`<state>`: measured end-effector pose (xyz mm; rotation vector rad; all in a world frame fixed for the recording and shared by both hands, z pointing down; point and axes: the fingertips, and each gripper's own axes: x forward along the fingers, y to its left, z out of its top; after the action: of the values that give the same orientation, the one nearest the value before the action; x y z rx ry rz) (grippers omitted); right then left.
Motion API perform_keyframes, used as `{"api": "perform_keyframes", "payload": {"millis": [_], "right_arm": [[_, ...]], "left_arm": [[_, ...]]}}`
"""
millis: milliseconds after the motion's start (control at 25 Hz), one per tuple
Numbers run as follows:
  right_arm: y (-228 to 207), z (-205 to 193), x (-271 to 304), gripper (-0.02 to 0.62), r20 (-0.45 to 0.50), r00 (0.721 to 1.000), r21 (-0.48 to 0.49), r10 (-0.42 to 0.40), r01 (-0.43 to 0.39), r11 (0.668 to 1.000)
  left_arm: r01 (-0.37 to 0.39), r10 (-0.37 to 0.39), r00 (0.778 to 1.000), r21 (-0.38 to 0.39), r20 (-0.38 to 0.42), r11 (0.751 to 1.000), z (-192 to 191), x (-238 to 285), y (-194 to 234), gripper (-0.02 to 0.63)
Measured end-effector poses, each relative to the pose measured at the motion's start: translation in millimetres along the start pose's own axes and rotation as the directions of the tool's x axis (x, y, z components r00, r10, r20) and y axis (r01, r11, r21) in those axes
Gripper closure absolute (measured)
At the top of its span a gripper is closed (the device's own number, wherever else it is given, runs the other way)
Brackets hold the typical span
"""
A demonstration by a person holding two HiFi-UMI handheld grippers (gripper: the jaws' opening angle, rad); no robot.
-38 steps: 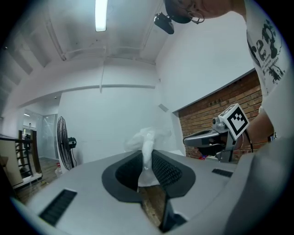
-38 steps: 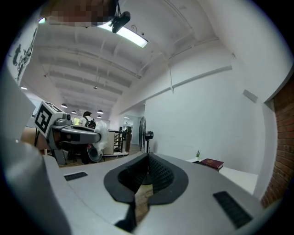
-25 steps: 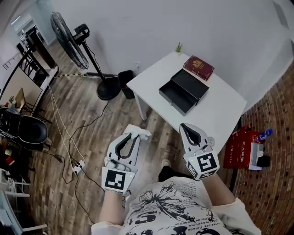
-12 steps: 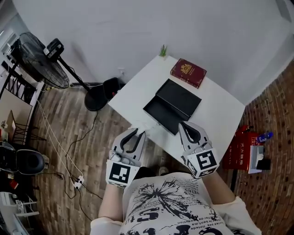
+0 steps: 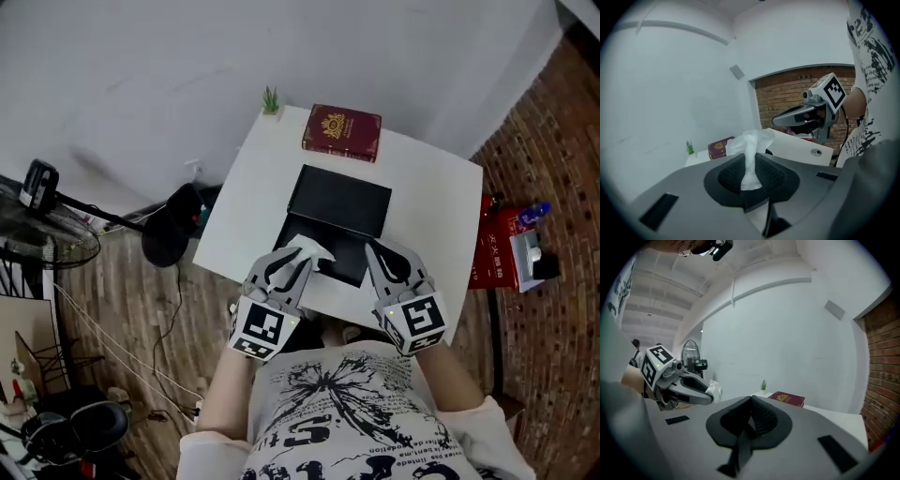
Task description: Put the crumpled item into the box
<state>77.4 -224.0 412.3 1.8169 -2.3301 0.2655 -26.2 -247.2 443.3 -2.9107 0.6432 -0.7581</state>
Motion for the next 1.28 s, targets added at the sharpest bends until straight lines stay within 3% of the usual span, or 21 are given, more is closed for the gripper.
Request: {"api": "perform_keyframes", "payload": {"millis": [160, 440, 760, 920, 1120, 1280], "right_arm": [[-12.1, -11.6, 15.2, 0.581, -0.043, 0.990, 0.046, -0.132, 0.134, 0.990], [-20.6, -38.4, 36.7, 0.581, -0.107, 0.960, 0.090, -0.260, 0.270, 0.959], [-35.5, -70.2, 43.0, 0.581, -0.171, 0.922, 0.131, -0.349, 0.372, 0.919], [-44.9, -85.3, 40.1, 0.581, -0.201, 0.903, 0.144, -0.380, 0.411, 0.900], [-55.4, -97.0, 32.5, 0.581, -0.211, 0.891, 0.164, -0.401, 0.437, 0.884], [-59.8, -101.8, 27.0, 0.581, -0.216, 0.888, 0.178, -0.405, 0.444, 0.878]], "left_arm": [[0.184, -0.182, 0.979, 0.014, -0.089, 0.983, -26.5, 36.1, 11.0, 0.529], [0.418, -0.390, 0.889, 0.079, -0.239, 0.905, -69.2, 90.3, 10.3, 0.529], [0.585, -0.498, 0.775, 0.141, -0.390, 0.799, -109.7, 139.4, -6.4, 0.529], [0.634, -0.518, 0.725, 0.145, -0.454, 0.760, -124.4, 156.3, -15.7, 0.528], [0.675, -0.519, 0.668, 0.141, -0.533, 0.724, -142.4, 169.7, -30.0, 0.527], [0.682, -0.531, 0.641, 0.094, -0.554, 0.726, -146.2, 175.8, -34.3, 0.522]]}}
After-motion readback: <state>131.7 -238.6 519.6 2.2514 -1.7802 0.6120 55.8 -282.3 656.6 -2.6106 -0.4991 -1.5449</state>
